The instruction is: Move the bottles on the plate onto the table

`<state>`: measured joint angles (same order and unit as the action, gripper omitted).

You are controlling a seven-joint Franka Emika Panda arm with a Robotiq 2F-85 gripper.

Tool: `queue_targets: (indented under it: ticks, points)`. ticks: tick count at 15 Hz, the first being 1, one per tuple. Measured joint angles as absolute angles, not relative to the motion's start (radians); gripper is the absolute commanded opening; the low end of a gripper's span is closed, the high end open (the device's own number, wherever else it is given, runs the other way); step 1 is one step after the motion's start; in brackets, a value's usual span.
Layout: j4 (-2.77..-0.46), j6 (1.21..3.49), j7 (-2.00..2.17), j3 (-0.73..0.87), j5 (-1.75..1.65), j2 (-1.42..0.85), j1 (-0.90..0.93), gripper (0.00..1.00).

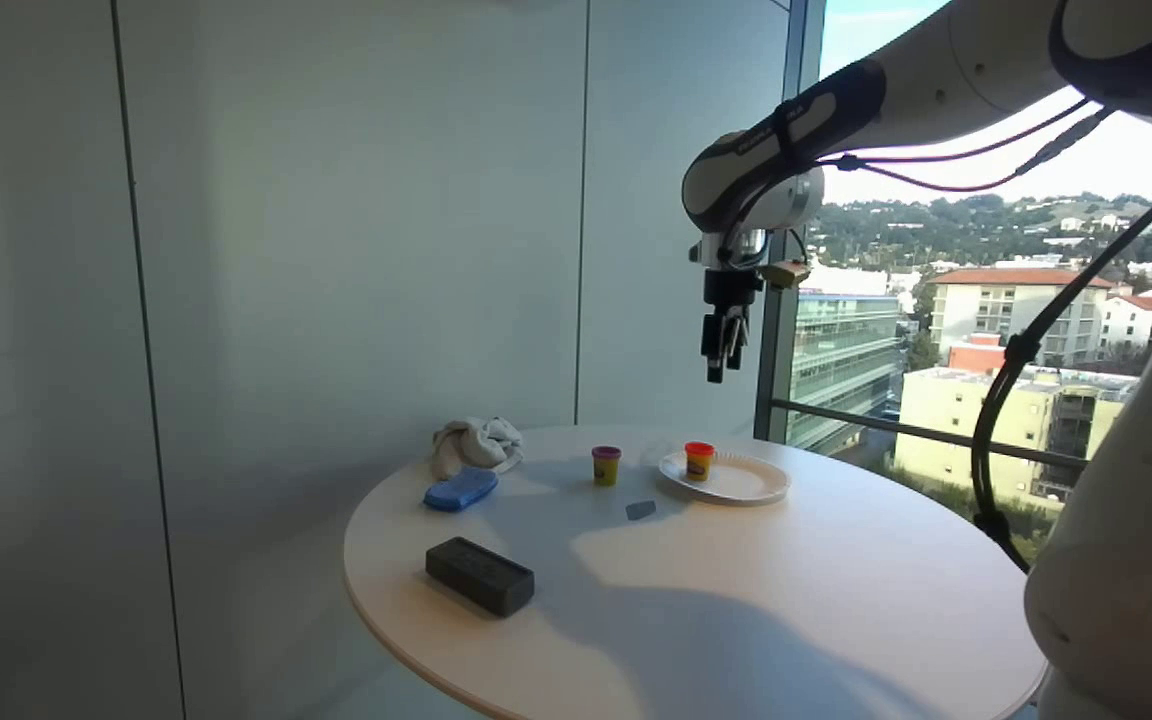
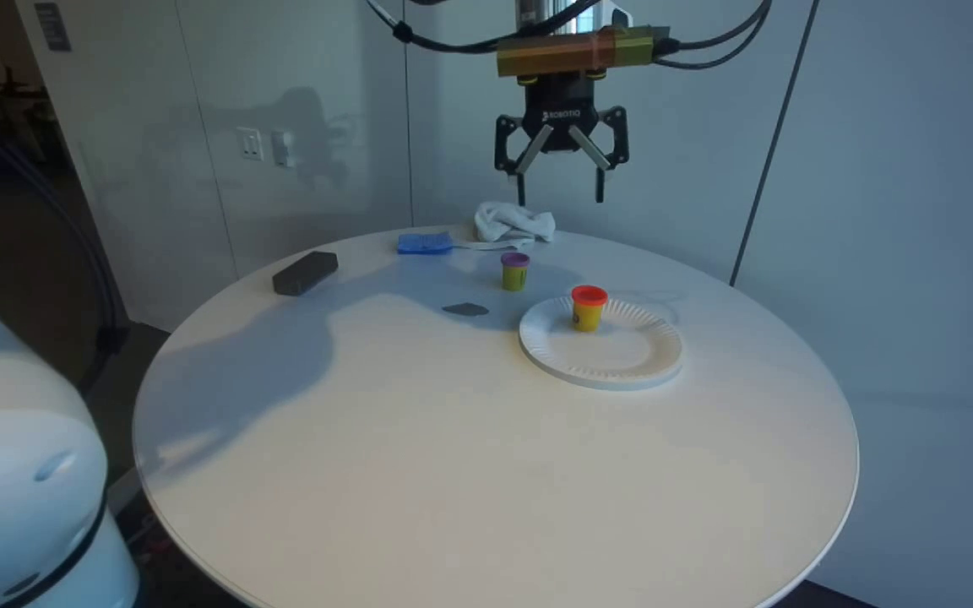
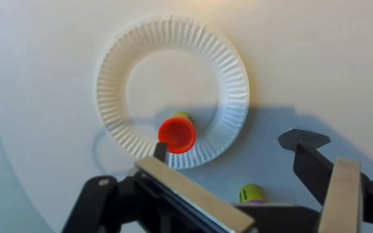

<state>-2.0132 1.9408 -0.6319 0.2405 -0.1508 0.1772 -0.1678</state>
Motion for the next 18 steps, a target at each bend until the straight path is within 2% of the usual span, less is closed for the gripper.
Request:
queue_targets:
  ticks: [11,18]
  points:
    - [-2.027,2.148,-0.621,0.254,-0.099,-0.061,-0.182,1.00]
    - [-2.018,2.197,-0.621,0.254,-0.091,-0.103,-0.233,1.00]
